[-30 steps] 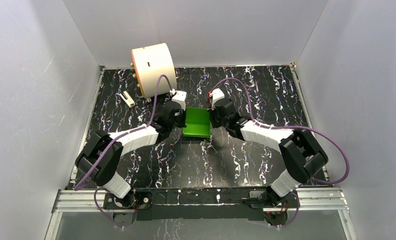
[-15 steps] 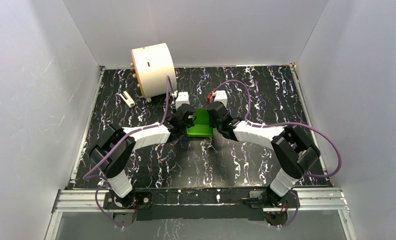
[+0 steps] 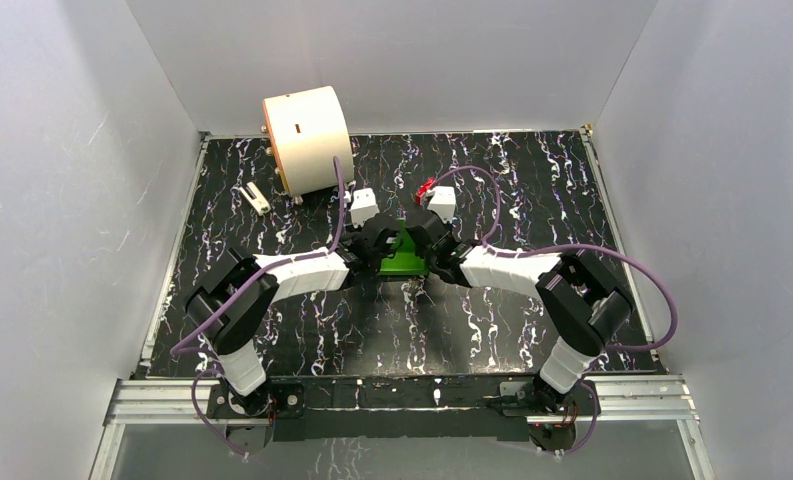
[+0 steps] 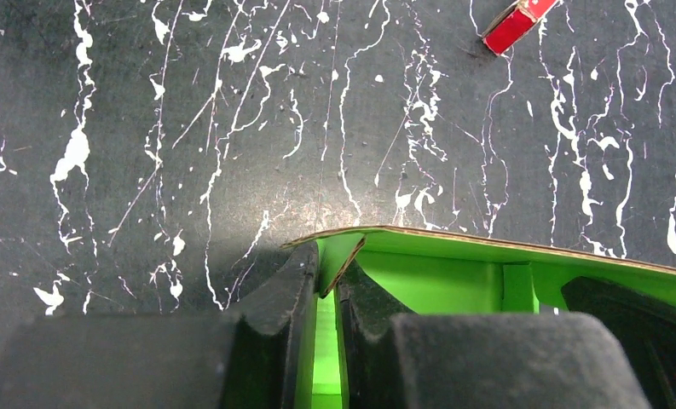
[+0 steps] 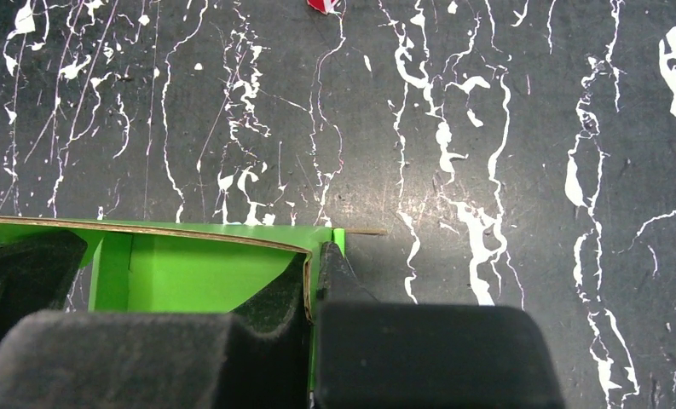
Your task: Fold the paper box
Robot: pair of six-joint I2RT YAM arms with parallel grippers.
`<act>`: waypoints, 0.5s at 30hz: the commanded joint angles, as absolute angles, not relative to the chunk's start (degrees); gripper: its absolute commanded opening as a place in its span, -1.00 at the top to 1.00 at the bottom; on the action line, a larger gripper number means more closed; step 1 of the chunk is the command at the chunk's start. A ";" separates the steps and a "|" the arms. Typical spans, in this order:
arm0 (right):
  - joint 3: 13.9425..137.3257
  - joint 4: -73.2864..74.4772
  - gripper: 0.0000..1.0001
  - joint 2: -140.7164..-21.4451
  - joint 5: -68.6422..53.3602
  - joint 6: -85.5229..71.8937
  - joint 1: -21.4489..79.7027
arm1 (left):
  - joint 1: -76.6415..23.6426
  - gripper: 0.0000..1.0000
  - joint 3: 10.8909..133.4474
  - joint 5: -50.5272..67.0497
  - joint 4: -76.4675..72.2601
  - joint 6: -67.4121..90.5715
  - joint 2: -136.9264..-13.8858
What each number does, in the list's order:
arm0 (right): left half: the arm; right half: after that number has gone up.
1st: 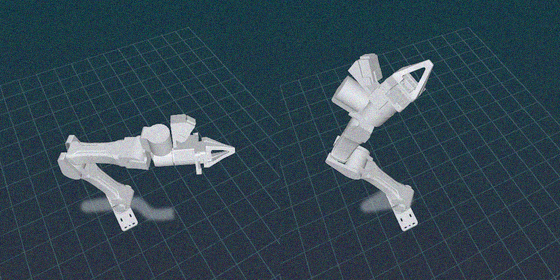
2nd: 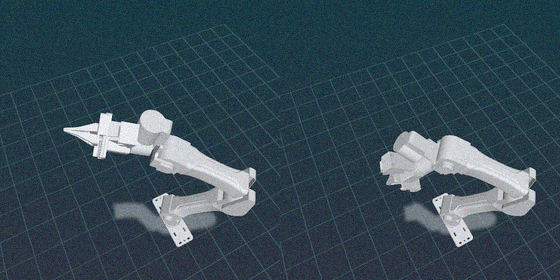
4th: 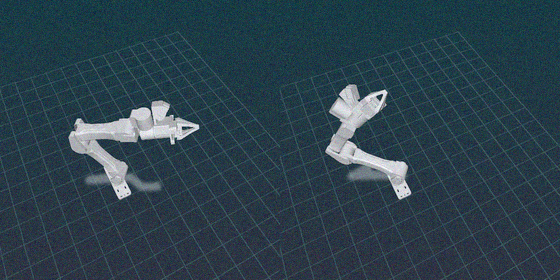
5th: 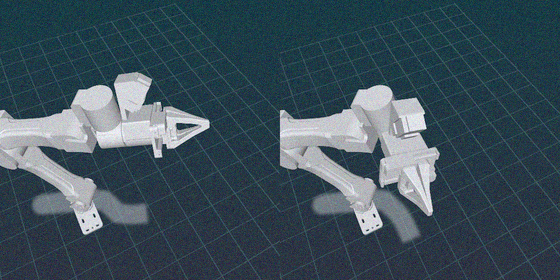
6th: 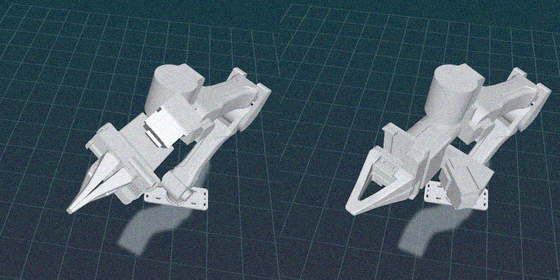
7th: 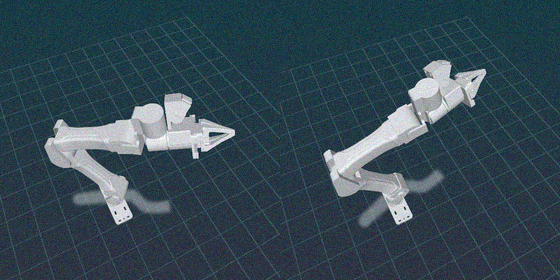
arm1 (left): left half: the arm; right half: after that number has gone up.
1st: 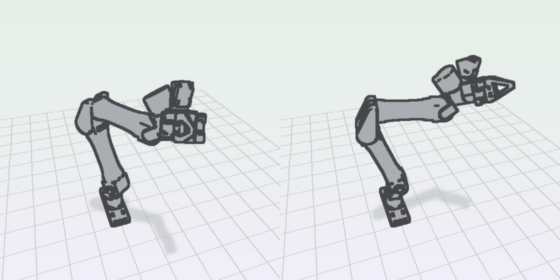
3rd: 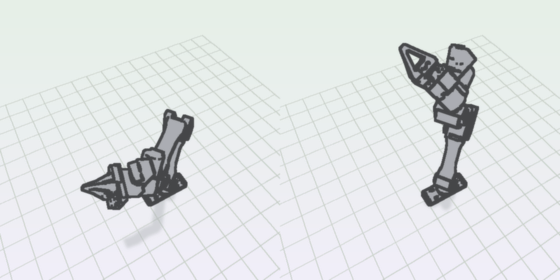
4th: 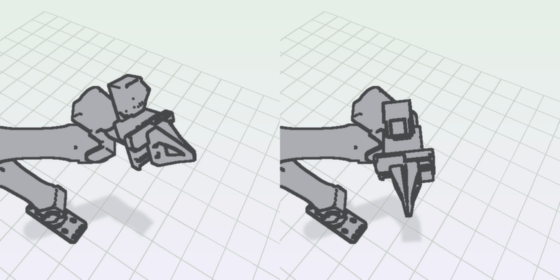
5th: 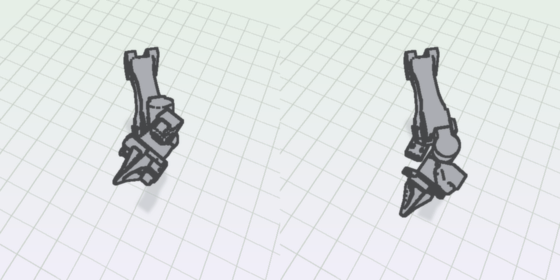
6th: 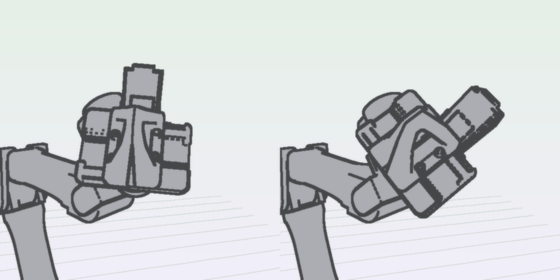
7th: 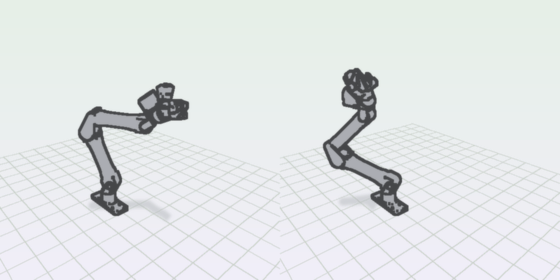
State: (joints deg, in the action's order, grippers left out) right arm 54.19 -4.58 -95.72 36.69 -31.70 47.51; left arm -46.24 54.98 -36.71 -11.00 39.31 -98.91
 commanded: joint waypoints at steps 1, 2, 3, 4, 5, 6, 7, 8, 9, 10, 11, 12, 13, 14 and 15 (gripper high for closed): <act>53.07 -8.53 0.94 -95.95 39.78 -37.50 48.44 | -47.23 0.83 54.08 -39.99 -11.96 45.22 -97.92; 53.01 -8.60 0.94 -95.97 40.19 -37.94 48.67 | -47.34 0.83 53.94 -40.13 -12.14 45.38 -97.99; 52.88 -8.68 0.94 -96.00 40.54 -38.15 48.95 | -47.49 0.83 53.88 -40.35 -12.21 45.54 -98.07; 52.72 -8.62 0.94 -95.98 41.20 -38.57 49.30 | -47.61 0.83 53.80 -40.65 -12.22 45.84 -98.08; 52.62 -8.66 0.94 -95.93 42.14 -38.88 49.63 | -47.76 0.83 53.60 -40.97 -12.22 46.20 -98.01; 52.42 -8.84 0.94 -95.89 42.79 -38.94 49.93 | -47.88 0.82 53.17 -41.10 -12.40 46.51 -97.92; 52.12 -8.95 0.94 -95.81 43.14 -38.94 50.20 | -47.99 0.82 52.84 -41.22 -12.61 46.56 -97.83; 51.82 -8.96 0.94 -95.74 43.48 -38.98 50.29 | -48.09 0.81 52.41 -41.48 -12.57 46.75 -97.68; 51.35 -9.11 0.94 -95.46 43.77 -39.08 50.42 | -48.21 0.81 51.81 -41.88 -12.50 47.05 -97.30; 50.52 -9.56 0.94 -95.14 44.07 -39.18 50.51 | -48.28 0.81 50.97 -42.26 -12.71 47.29 -96.85; 49.63 -10.41 0.94 -94.70 44.11 -39.09 50.61 | -48.26 0.81 50.04 -42.42 -13.19 47.36 -96.26; 48.51 -11.52 0.93 -94.17 44.09 -38.97 50.70 | -48.30 0.81 49.16 -42.48 -13.58 47.33 -95.84; 47.37 -12.66 0.94 -93.56 43.95 -38.62 50.76 | -48.30 0.80 48.49 -42.56 -13.74 47.37 -95.32; 46.32 -13.79 0.93 -93.06 43.76 -38.20 50.75 | -48.27 0.80 47.91 -42.42 -13.79 47.34 -94.83; 45.32 -14.92 0.93 -92.59 43.42 -37.69 50.79 | -48.33 0.79 47.31 -42.14 -13.94 47.50 -94.42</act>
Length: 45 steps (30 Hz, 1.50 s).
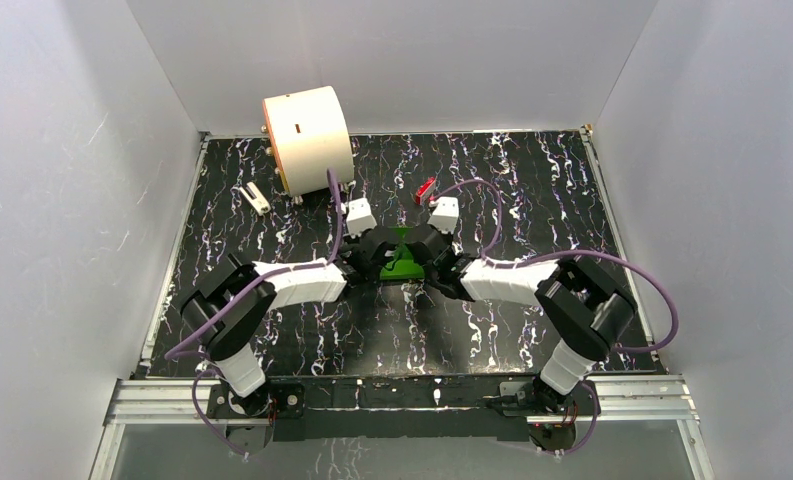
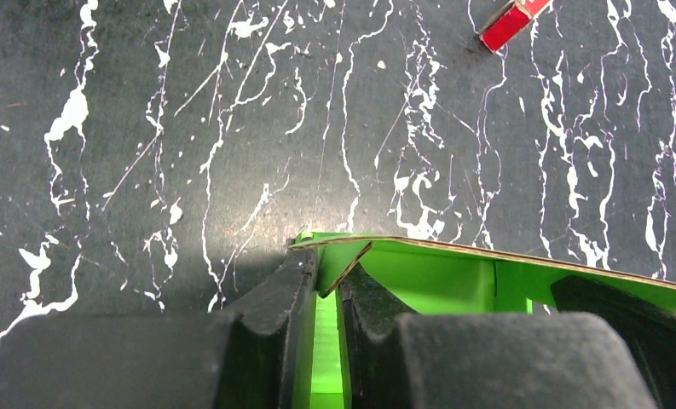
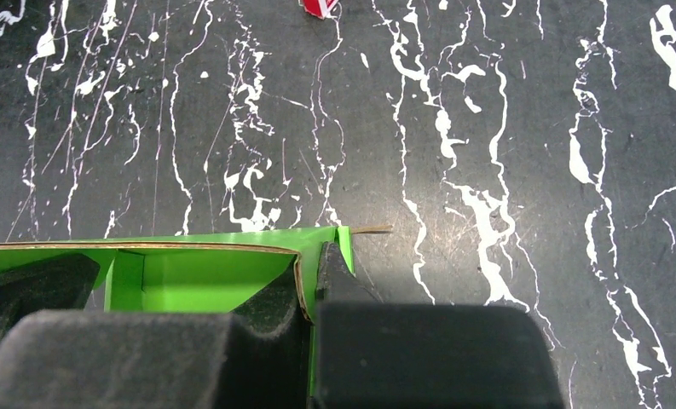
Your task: Fold the paper box
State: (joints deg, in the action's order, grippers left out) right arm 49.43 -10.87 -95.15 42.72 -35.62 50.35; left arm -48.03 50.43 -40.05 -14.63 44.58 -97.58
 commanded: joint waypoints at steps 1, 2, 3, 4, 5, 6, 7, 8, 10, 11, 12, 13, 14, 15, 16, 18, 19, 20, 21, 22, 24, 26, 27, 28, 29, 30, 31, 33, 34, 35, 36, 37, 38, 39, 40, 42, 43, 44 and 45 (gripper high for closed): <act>44.33 -15.62 0.93 -92.26 43.23 -37.47 50.84 | -48.39 0.79 46.68 -41.83 -14.16 47.74 -94.01; 43.88 -15.98 0.93 -92.18 43.05 -37.38 50.88 | -48.39 0.78 46.01 -41.36 -14.34 48.40 -93.62; 43.53 -16.46 0.93 -92.14 42.81 -37.18 50.93 | -48.48 0.77 45.34 -40.59 -14.68 48.98 -93.41; 43.12 -16.89 0.93 -92.14 42.62 -36.95 51.04 | -48.61 0.76 44.67 -40.01 -15.18 49.52 -93.35; 42.67 -17.48 0.93 -92.20 42.41 -36.78 51.18 | -48.75 0.75 44.10 -39.74 -15.50 50.01 -93.34; 42.20 -17.83 0.92 -92.20 42.35 -36.72 51.29 | -49.02 0.75 43.73 -39.84 -15.30 50.96 -93.44; 41.78 -18.06 0.92 -92.18 42.36 -36.97 51.47 | -49.08 0.74 43.42 -39.89 -14.94 52.01 -93.49; 41.37 -18.14 0.92 -92.07 42.48 -37.34 51.54 | -49.13 0.74 43.09 -39.82 -14.99 52.70 -93.40; 41.02 -18.19 0.92 -91.94 42.88 -37.99 51.80 | -49.33 0.73 42.73 -39.34 -15.20 54.16 -93.09; 40.97 -18.27 0.92 -91.93 43.01 -38.09 51.91 | -49.50 0.73 42.80 -38.92 -15.51 54.44 -92.95; 41.07 -18.35 0.92 -92.08 43.15 -38.14 52.02 | -49.79 0.73 43.11 -38.68 -15.70 54.49 -93.02; 41.31 -18.43 0.92 -92.23 43.29 -38.08 52.17 | -50.14 0.73 43.60 -38.67 -15.61 54.45 -93.06; 41.50 -18.38 0.92 -92.42 43.49 -38.04 52.35 | -50.43 0.73 43.99 -38.70 -15.61 54.24 -93.11; 41.71 -18.44 0.92 -92.58 43.64 -38.00 52.58 | -50.74 0.74 44.37 -38.58 -16.02 53.52 -93.12; 41.74 -18.64 0.92 -92.64 43.75 -37.99 52.76 | -51.12 0.74 44.64 -38.40 -16.56 52.78 -93.21; 41.67 -19.24 0.92 -92.64 44.00 -37.99 53.10 | -51.72 0.73 45.06 -38.23 -17.17 51.73 -93.42; 41.59 -19.47 0.92 -92.71 44.00 -37.91 53.21 | -52.03 0.73 45.02 -38.19 -17.80 51.16 -93.57; 41.47 -19.77 0.92 -92.72 44.07 -37.95 53.29 | -52.29 0.73 44.86 -38.22 -18.30 51.08 -93.74; 41.36 -20.08 0.92 -92.83 44.12 -37.97 53.46 | -52.48 0.73 44.64 -38.08 -18.67 51.14 -94.01; 41.31 -20.31 0.92 -92.96 44.13 -38.03 53.56 | -52.70 0.73 44.48 -37.59 -18.98 51.37 -94.30; 41.50 -20.63 0.92 -93.45 44.03 -38.32 53.80 | -53.32 0.72 44.59 -37.47 -19.55 51.86 -94.98; 41.93 -20.65 0.92 -93.99 44.04 -38.68 54.07 | -54.00 0.72 45.53 -37.72 -19.14 52.12 -95.79; 42.08 -20.65 0.92 -94.22 44.12 -38.94 54.18 | -54.31 0.72 46.20 -37.83 -18.63 52.37 -96.18; 42.13 -20.65 0.92 -94.30 44.12 -39.35 54.22 | -54.50 0.71 46.89 -37.85 -18.23 52.59 -96.43; 42.06 -20.84 0.92 -94.31 44.17 -39.45 54.23 | -54.66 0.71 47.41 -37.99 -17.93 52.56 -96.56; 41.90 -20.91 0.92 -94.10 44.39 -39.47 54.26 | -54.68 0.70 47.90 -38.10 -17.49 52.83 -96.43; 41.66 -20.81 0.92 -93.74 44.54 -39.46 54.31 | -54.67 0.70 47.98 -38.61 -17.00 52.97 -96.04; 40.91 -20.48 0.92 -92.56 45.15 -39.02 54.31 | -54.69 0.68 47.49 -41.29 -16.21 52.10 -94.86; 40.28 -20.74 0.91 -91.85 45.33 -38.62 54.32 | -54.67 0.68 46.97 -43.09 -16.03 51.55 -94.06; 39.47 -21.79 0.90 -91.03 45.16 -37.70 54.25 | -54.67 0.68 46.41 -44.37 -16.42 50.27 -93.32; 38.65 -22.83 0.89 -90.25 44.80 -36.72 54.29 | -54.61 0.68 45.80 -45.39 -17.18 48.88 -92.70; 38.13 -23.27 0.88 -89.58 44.74 -36.57 54.24 | -54.58 0.68 45.33 -45.92 -17.90 47.88 -92.10; 37.69 -23.55 0.88 -89.15 44.78 -36.53 54.26 | -54.66 0.69 44.82 -46.00 -18.46 47.60 -91.70; 37.46 -23.82 0.86 -88.78 44.74 -36.34 54.23 | -54.59 0.68 44.35 -45.60 -19.34 47.30 -91.43; 37.37 -24.08 0.85 -88.67 44.69 -36.16 54.27 | -54.58 0.68 43.78 -44.78 -20.73 47.25 -91.29; 37.35 -24.97 0.82 -88.68 44.04 -35.74 54.29 | -54.59 0.68 42.82 -42.75 -23.23 48.03 -91.24; 37.46 -25.26 0.80 -88.76 43.62 -35.35 54.28 | -54.58 0.68 42.58 -41.99 -24.42 48.02 -91.33; 37.69 -25.15 0.78 -88.77 43.33 -34.85 54.29 | -54.58 0.67 42.61 -41.36 -24.89 47.34 -91.35; 37.82 -24.80 0.75 -88.65 43.20 -34.48 54.29 | -54.58 0.66 42.75 -41.12 -25.11 46.26 -91.36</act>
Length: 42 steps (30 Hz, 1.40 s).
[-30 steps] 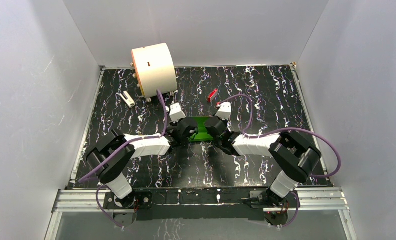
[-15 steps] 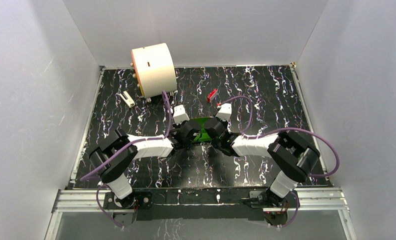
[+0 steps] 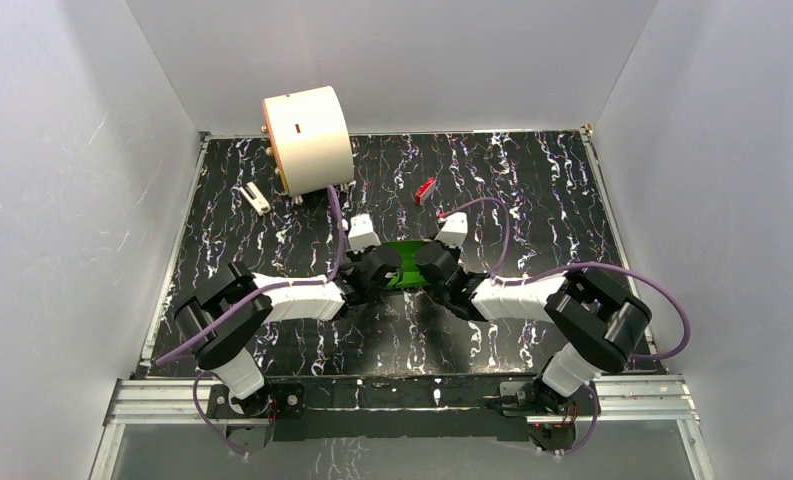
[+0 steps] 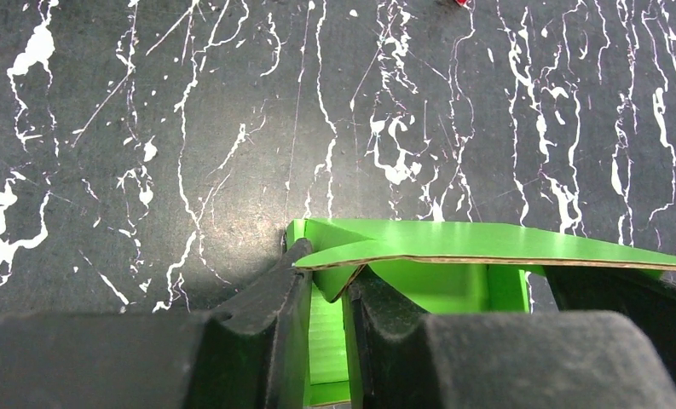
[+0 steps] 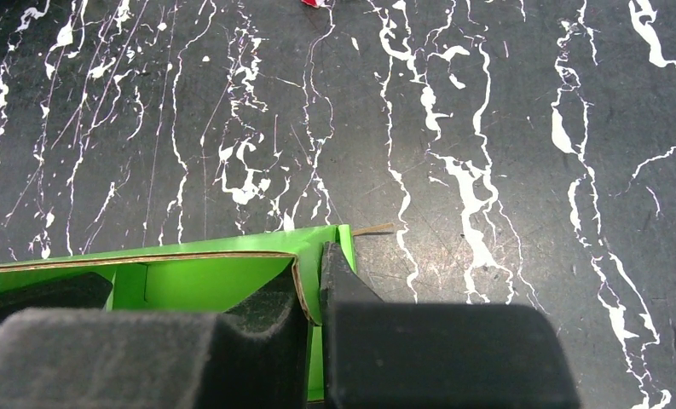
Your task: Fold the paper box
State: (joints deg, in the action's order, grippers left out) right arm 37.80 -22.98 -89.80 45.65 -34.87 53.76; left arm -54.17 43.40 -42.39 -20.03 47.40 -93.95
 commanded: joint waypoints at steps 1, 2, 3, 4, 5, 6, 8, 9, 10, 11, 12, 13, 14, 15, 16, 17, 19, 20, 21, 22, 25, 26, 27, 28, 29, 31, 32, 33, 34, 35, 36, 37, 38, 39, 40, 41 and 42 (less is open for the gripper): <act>37.75 -24.38 0.72 -88.41 43.21 -34.05 54.24 | -54.59 0.66 42.85 -41.12 -25.09 45.23 -91.39; 37.67 -24.21 0.68 -88.03 43.35 -33.61 54.23 | -54.64 0.65 42.89 -41.38 -24.95 43.94 -91.18; 37.39 -24.01 0.64 -87.49 43.49 -32.99 54.23 | -54.63 0.64 42.70 -41.79 -25.15 42.38 -90.90; 37.06 -24.09 0.62 -86.93 43.51 -32.15 54.24 | -54.59 0.64 42.03 -42.14 -25.68 41.00 -90.27; 36.72 -24.59 0.56 -86.33 43.51 -31.07 54.23 | -54.50 0.64 41.30 -42.30 -26.53 39.18 -89.45; 36.32 -24.68 0.53 -85.71 43.50 -29.68 54.23 | -54.45 0.63 40.44 -42.48 -27.54 37.60 -88.68; 35.59 -25.60 0.44 -84.38 43.46 -27.56 54.23 | -54.12 0.63 38.92 -42.58 -29.09 35.33 -86.60; 35.03 -26.48 0.42 -83.48 43.25 -26.38 54.13 | -54.02 0.63 38.05 -42.62 -30.46 33.23 -85.92; 34.55 -27.58 0.38 -82.75 42.76 -25.13 54.06 | -53.86 0.62 37.31 -42.47 -31.85 31.49 -85.33; 33.95 -28.96 0.35 -82.18 41.87 -23.84 53.87 | -53.71 0.60 36.71 -42.31 -32.93 29.92 -84.88; 33.41 -29.72 0.32 -81.65 41.15 -22.77 53.71 | -53.58 0.58 36.16 -42.29 -33.90 28.88 -84.44; 33.10 -30.16 0.29 -81.20 40.24 -21.78 53.52 | -53.43 0.55 35.67 -41.91 -34.79 27.86 -83.89; 32.82 -30.91 0.26 -80.87 39.35 -20.40 53.16 | -53.18 0.52 35.09 -40.90 -35.70 26.65 -83.33; 32.56 -31.48 0.23 -80.52 37.84 -18.91 52.77 | -53.05 0.50 34.43 -40.50 -36.70 25.71 -82.74; 32.37 -31.81 0.20 -80.25 36.36 -17.69 52.47 | -52.88 0.47 33.58 -40.28 -37.88 24.94 -82.20; 32.09 -31.88 0.17 -79.98 34.92 -16.48 52.19 | -52.60 0.45 32.82 -39.34 -38.52 24.28 -81.51; 31.52 -32.34 0.08 -79.45 32.20 -14.05 51.53 | -51.91 0.39 31.09 -37.29 -39.83 22.89 -80.18; 31.26 -32.18 0.04 -79.07 31.10 -13.18 51.14 | -51.48 0.37 30.17 -36.16 -39.94 22.33 -79.38; 30.93 -32.02 0.01 -78.58 29.61 -11.95 50.80 | -51.00 0.35 28.86 -35.15 -39.70 21.78 -78.43; 30.53 -31.95 -0.02 -78.05 27.86 -10.33 50.34 | -50.37 0.34 27.79 -34.31 -39.31 21.52 -77.11; 29.90 -30.20 -0.15 -75.88 21.51 -5.16 48.83 | -47.56 0.28 24.84 -28.51 -37.96 19.94 -71.25; 29.88 -29.48 -0.20 -75.08 19.39 -4.16 48.26 | -46.52 0.25 24.07 -26.77 -37.22 19.46 -69.49; 29.84 -28.99 -0.22 -74.61 17.41 -3.17 47.77 | -45.20 0.22 23.37 -24.34 -36.66 19.00 -67.90; 29.76 -28.74 -0.23 -74.20 16.04 -2.33 47.26 | -43.79 0.20 22.84 -21.48 -36.50 18.59 -66.41; 29.67 -28.40 -0.23 -73.83 14.71 -1.59 46.68 | -42.38 0.18 22.36 -18.67 -36.48 18.33 -65.37; 29.62 -27.57 -0.23 -73.34 12.31 -0.23 45.40 | -39.63 0.17 22.13 -12.16 -36.07 17.85 -64.12; 29.62 -27.19 -0.23 -73.04 11.37 -0.11 44.70 | -38.64 0.17 22.33 -10.07 -35.82 17.43 -63.92; 29.51 -27.09 -0.22 -72.63 9.99 0.74 44.00 | -38.11 0.17 22.47 -8.50 -35.74 17.06 -64.01; 29.41 -27.07 -0.21 -72.28 8.50 1.71 43.20 | -37.98 0.17 22.50 -7.06 -36.20 16.35 -64.30; 29.36 -27.19 -0.19 -72.06 7.26 2.02 42.62 | -37.90 0.17 22.59 -5.27 -36.76 15.72 -65.00; 29.36 -27.36 -0.18 -71.88 5.79 2.10 41.82 | -37.81 0.17 22.92 -4.13 -36.83 15.28 -65.84; 29.36 -27.64 -0.17 -71.83 4.03 2.11 41.13 | -37.59 0.17 23.45 -2.74 -36.87 14.78 -66.82; 29.29 -27.89 -0.15 -71.95 3.09 2.11 40.63 | -37.39 0.17 23.92 -1.50 -36.97 14.13 -67.92; 29.34 -28.22 -0.14 -72.21 1.78 2.11 40.10 | -37.22 0.17 24.32 -0.77 -37.42 13.81 -68.93; 29.46 -28.29 -0.11 -72.62 0.98 2.18 39.69 | -36.92 0.17 24.44 -0.11 -38.26 13.54 -69.85; 29.59 -28.34 -0.07 -73.11 0.69 2.19 39.20 | -36.73 0.18 24.48 1.41 -39.59 13.24 -70.64; 29.62 -28.57 -0.05 -73.53 0.39 2.26 38.80 | -36.40 0.18 24.70 2.29 -39.93 13.11 -71.31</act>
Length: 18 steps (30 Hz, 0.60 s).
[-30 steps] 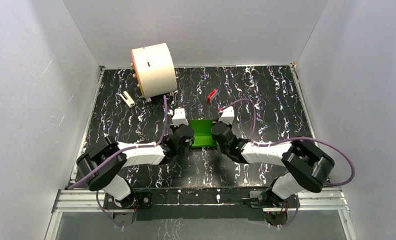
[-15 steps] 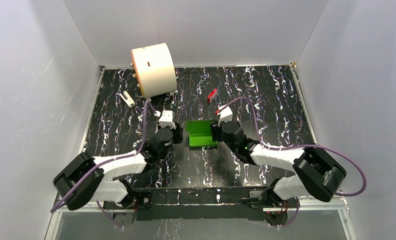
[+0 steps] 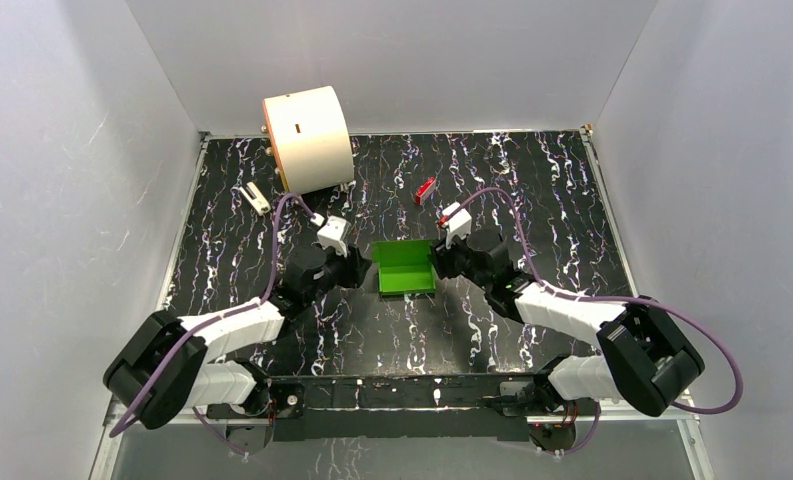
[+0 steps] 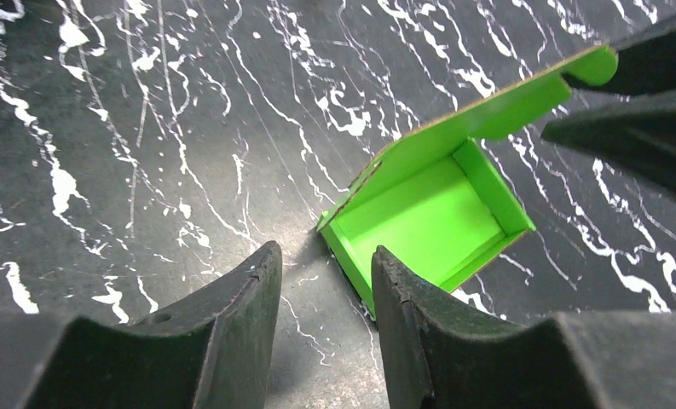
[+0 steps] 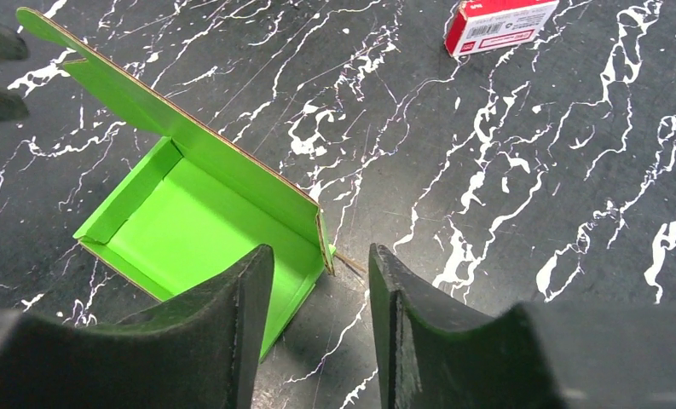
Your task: Fold the paper box
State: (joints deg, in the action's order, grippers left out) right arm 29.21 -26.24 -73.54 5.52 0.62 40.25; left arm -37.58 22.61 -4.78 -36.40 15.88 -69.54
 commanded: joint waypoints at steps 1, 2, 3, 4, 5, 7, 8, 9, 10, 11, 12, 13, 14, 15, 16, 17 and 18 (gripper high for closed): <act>29.62 -28.94 0.00 -73.98 -0.94 2.37 38.47 | -36.12 0.18 24.98 2.97 -40.17 13.05 -71.88; 29.50 -29.33 0.06 -74.31 -1.50 2.31 38.15 | -35.93 0.19 25.43 3.59 -40.17 12.87 -72.60; 29.45 -29.80 0.12 -74.60 -2.26 2.29 37.80 | -35.75 0.20 25.88 4.46 -40.02 12.61 -73.06; 29.37 -30.18 0.19 -74.88 -2.91 2.24 37.61 | -35.70 0.20 26.18 5.15 -40.10 12.44 -73.49; 29.42 -30.50 0.26 -75.06 -3.24 2.20 37.48 | -35.69 0.21 26.45 5.60 -40.30 12.27 -73.88; 29.72 -30.76 0.41 -75.57 -3.83 2.36 37.43 | -35.69 0.23 27.14 6.73 -40.34 11.72 -74.60; 29.98 -30.68 0.52 -75.73 -3.83 2.37 37.41 | -35.62 0.24 27.46 6.99 -40.34 11.34 -74.95; 30.11 -30.73 0.60 -75.90 -4.06 2.44 37.44 | -35.60 0.25 27.79 7.07 -40.26 11.04 -75.23; 30.26 -30.70 0.66 -76.01 -4.36 2.46 37.43 | -35.60 0.26 28.18 7.27 -40.19 10.55 -75.60; 30.38 -30.59 0.72 -76.10 -4.70 2.38 37.43 | -35.60 0.29 28.90 7.71 -39.88 10.02 -75.93; 30.52 -30.48 0.76 -76.10 -5.07 2.45 37.40 | -35.60 0.31 29.38 7.91 -39.34 9.65 -76.24; 30.64 -30.20 0.80 -76.11 -5.24 2.53 37.40 | -35.60 0.34 29.76 8.11 -39.05 9.20 -76.49; 30.75 -29.97 0.85 -76.11 -5.27 2.59 37.44 | -35.60 0.37 30.03 8.12 -38.62 8.63 -76.69; 30.76 -29.76 0.88 -76.00 -5.32 2.75 37.43 | -35.60 0.39 30.21 7.71 -38.18 8.18 -76.77; 30.72 -29.71 0.91 -75.98 -5.28 2.95 37.37 | -35.60 0.40 30.19 6.86 -37.96 7.55 -76.62; 30.72 -29.65 0.94 -75.94 -5.33 3.03 37.43 | -35.60 0.42 30.04 6.21 -37.67 6.88 -76.34; 30.71 -29.65 0.97 -75.80 -5.42 3.19 37.43 | -35.60 0.42 29.80 5.29 -37.57 6.41 -75.82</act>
State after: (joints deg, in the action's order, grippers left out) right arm 29.21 -27.07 -76.18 -3.62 2.02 37.36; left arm -35.62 28.23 5.58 -37.41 9.93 -77.19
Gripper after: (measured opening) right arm 0.047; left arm 0.298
